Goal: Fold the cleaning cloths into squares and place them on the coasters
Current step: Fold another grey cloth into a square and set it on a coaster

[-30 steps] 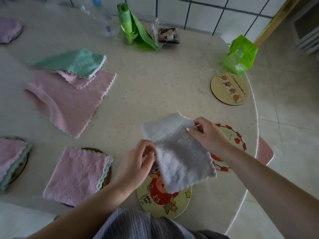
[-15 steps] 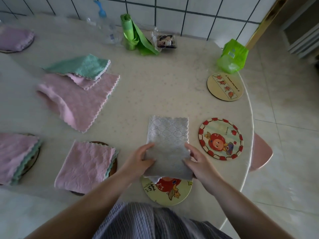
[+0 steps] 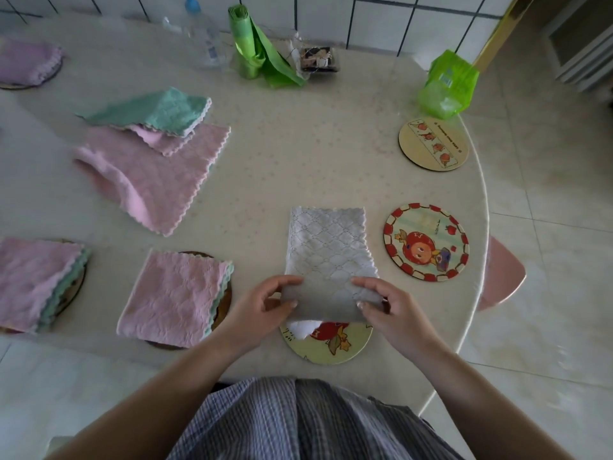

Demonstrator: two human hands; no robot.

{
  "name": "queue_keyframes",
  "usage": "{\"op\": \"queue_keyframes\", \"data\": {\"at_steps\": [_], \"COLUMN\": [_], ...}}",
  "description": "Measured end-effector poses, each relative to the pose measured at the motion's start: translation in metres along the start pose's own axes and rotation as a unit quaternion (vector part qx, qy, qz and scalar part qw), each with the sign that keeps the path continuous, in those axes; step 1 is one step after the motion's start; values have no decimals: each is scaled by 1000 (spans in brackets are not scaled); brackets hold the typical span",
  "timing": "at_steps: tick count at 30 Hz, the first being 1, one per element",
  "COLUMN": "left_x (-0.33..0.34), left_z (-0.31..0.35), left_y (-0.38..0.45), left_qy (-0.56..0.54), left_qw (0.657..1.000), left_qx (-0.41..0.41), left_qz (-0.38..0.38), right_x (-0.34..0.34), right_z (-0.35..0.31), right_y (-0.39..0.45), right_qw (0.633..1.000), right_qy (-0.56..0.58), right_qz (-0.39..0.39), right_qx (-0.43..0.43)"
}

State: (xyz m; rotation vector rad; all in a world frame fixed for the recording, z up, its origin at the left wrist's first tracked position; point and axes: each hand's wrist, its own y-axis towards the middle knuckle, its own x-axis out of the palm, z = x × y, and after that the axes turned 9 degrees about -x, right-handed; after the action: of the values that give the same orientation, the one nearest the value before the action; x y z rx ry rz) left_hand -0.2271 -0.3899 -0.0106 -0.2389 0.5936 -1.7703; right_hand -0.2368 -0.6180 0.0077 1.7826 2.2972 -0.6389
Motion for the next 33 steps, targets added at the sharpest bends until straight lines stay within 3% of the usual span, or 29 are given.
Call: {"op": "queue_keyframes", "data": {"at_steps": [4, 9, 12, 15, 24, 28, 33], "left_x": [2, 4, 5, 6, -3, -7, -7], "left_z": [-10, -21, -21, -16, 16, 27, 32], "left_y": [-2, -9, -11, -6, 26, 50, 77], "left_qy": [-28, -118, -142, -152, -25, -67, -103], "left_qw": [996, 969, 964, 964, 988, 984, 966], "left_qx": [-84, -212, -220, -217, -148, -161, -230], "left_qz": [-29, -40, -39, -23, 46, 43, 53], "right_x": [7, 14, 10, 4, -15, -22, -24], "right_z": [13, 27, 26, 24, 2, -3, 5], "right_y": [-6, -23, -28, -26, 24, 58, 89], "right_qw": [999, 992, 961, 947, 983, 991, 988], "right_qy": [-14, 64, 204, 253, 117, 42, -20], "right_qz": [-20, 23, 40, 27, 76, 91, 54], "right_qx": [44, 111, 185, 195, 117, 93, 144]}}
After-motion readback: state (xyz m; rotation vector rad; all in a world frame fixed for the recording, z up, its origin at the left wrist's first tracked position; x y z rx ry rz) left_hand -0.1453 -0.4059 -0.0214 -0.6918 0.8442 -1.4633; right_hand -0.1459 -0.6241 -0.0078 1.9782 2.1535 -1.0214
